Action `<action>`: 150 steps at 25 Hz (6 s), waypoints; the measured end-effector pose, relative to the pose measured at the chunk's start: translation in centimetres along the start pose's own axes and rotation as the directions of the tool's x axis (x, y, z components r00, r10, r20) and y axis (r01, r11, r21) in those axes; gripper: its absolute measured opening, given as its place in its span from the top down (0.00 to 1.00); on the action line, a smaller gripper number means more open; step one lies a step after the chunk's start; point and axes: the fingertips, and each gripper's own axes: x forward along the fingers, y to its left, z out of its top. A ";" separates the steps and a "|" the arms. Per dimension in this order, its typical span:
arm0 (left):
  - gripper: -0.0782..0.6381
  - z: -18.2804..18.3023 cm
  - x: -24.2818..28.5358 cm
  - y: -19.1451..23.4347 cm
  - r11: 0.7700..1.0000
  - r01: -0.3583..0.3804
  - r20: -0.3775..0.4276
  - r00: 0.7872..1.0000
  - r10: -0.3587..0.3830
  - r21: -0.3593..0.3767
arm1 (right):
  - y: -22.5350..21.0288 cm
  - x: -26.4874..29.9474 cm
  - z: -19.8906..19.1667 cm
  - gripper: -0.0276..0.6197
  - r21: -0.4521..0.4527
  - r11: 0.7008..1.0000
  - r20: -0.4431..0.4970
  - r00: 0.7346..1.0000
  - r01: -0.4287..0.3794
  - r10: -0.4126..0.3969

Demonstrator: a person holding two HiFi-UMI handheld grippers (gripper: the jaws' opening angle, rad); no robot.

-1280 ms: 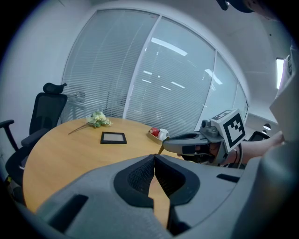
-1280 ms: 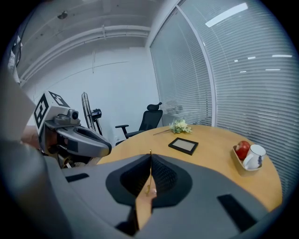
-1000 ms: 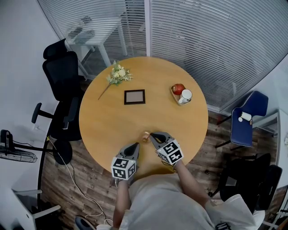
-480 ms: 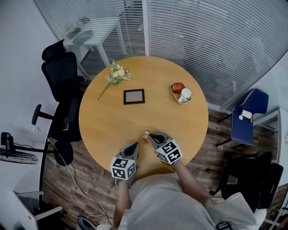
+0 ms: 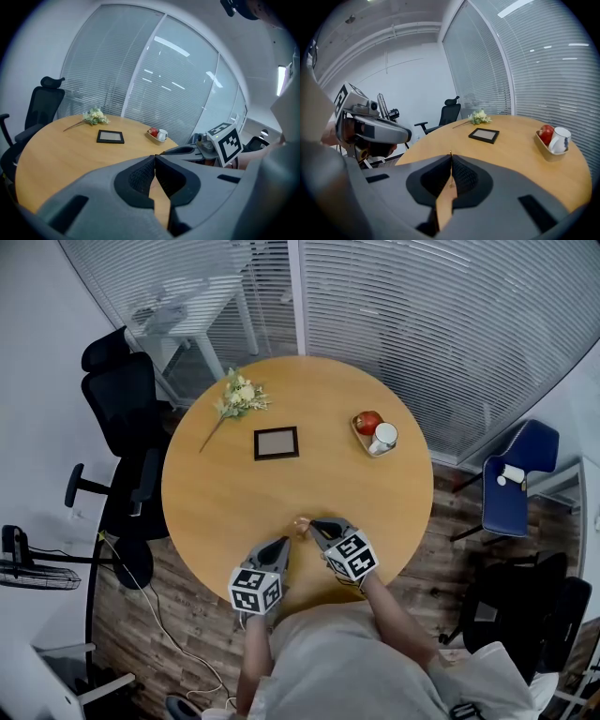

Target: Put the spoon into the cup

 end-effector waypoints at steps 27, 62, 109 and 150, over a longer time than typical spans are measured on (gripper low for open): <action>0.88 0.3 0.1 0.7 1.000 -0.011 0.010 1.000 0.011 -0.016 | -3.2 -0.2 -0.6 0.89 0.112 0.989 0.008 0.996 0.092 -0.093; 0.88 -3.9 -3.2 -2.8 1.000 -0.007 -0.020 1.000 0.007 -0.003 | 0.0 -6.3 -2.9 0.89 0.147 0.982 0.079 0.988 0.122 -0.134; 0.88 -5.0 -2.7 -2.5 0.998 -0.048 -0.008 0.999 0.048 -0.035 | -0.6 -8.4 -4.9 0.96 0.219 0.968 0.084 0.986 0.121 -0.142; 0.88 -3.5 -1.2 -1.4 0.998 -0.049 0.000 0.999 0.049 -0.037 | -2.1 -7.5 -3.9 0.96 0.179 0.975 0.068 0.987 0.133 -0.147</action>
